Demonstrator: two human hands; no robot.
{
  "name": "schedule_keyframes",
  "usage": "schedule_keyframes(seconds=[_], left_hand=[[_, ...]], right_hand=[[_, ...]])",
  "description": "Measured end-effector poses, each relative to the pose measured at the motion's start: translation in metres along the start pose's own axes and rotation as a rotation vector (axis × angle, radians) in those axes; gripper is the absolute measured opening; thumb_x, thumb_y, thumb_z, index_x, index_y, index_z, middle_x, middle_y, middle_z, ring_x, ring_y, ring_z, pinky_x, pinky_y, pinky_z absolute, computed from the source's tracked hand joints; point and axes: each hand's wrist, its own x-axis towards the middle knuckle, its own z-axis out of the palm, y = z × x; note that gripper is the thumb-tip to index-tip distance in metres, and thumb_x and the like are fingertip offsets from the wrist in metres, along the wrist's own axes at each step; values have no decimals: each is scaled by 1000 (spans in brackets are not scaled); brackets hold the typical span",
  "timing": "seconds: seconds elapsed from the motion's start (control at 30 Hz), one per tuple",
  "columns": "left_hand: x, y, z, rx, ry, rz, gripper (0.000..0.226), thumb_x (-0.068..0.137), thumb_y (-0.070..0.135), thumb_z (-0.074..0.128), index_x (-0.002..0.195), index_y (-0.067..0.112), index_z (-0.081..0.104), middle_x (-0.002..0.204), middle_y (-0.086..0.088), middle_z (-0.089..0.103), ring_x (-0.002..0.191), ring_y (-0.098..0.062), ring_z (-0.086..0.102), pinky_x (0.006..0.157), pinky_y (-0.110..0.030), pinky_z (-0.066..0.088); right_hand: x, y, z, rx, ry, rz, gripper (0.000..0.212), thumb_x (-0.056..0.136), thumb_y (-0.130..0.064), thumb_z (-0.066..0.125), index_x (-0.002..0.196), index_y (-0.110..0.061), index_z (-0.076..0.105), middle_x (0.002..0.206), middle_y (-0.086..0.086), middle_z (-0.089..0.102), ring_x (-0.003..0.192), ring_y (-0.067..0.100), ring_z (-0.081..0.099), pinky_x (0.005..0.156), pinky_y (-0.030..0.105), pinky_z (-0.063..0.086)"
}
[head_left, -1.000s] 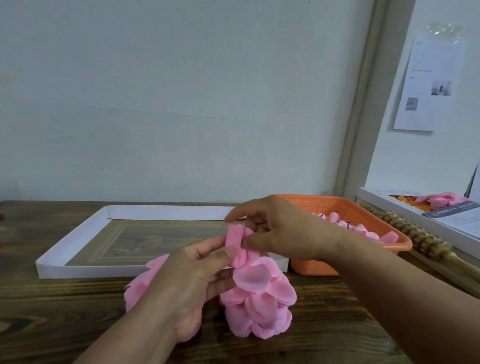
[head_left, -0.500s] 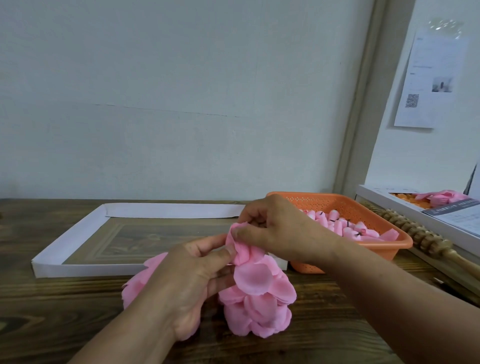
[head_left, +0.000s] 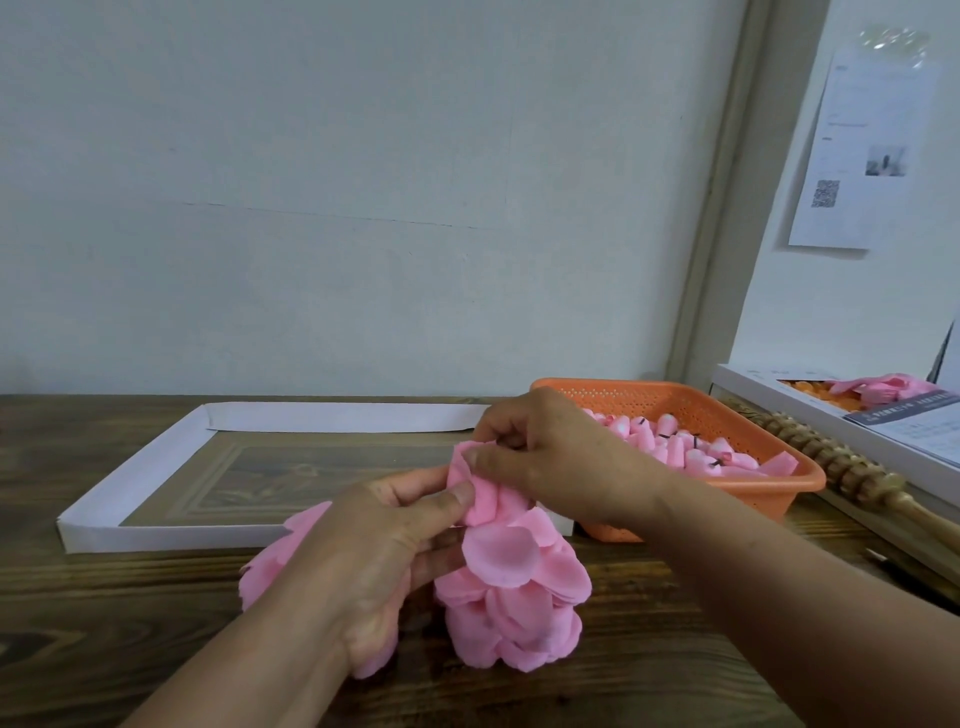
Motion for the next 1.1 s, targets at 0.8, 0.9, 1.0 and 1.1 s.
schedule_keyframes(seconds=[0.8, 0.9, 1.0, 1.1], left_hand=[[9, 4, -7, 47, 85, -96, 19, 78, 4, 65, 96, 2, 73, 84, -17, 74, 62, -20, 70, 51, -24, 56], [9, 4, -7, 26, 76, -108, 29, 66, 8, 68, 95, 3, 72, 81, -17, 74, 59, -20, 69, 48, -24, 55], [8, 4, -6, 4, 68, -113, 39, 57, 13, 68, 94, 3, 71, 83, -17, 74, 62, -22, 70, 52, -27, 57], [8, 4, -7, -11, 71, -121, 42, 56, 15, 69, 96, 3, 71, 86, -18, 74, 66, -23, 71, 55, -29, 57]], right_hand=[[-18, 8, -14, 108, -325, -71, 59, 70, -16, 73, 122, -32, 51, 104, -11, 62, 84, -4, 55, 74, 16, 46], [-27, 14, -6, -107, -275, -141, 94, 67, -26, 82, 139, -45, 24, 107, -45, 42, 94, -19, 44, 76, 2, 38], [-35, 13, 9, -265, -105, -281, 89, 69, -37, 79, 143, -36, 29, 124, -33, 45, 107, -13, 43, 86, 9, 39], [-41, 13, 13, -421, 43, -379, 81, 68, -42, 77, 138, -25, 41, 114, -5, 58, 95, 6, 52, 78, 24, 46]])
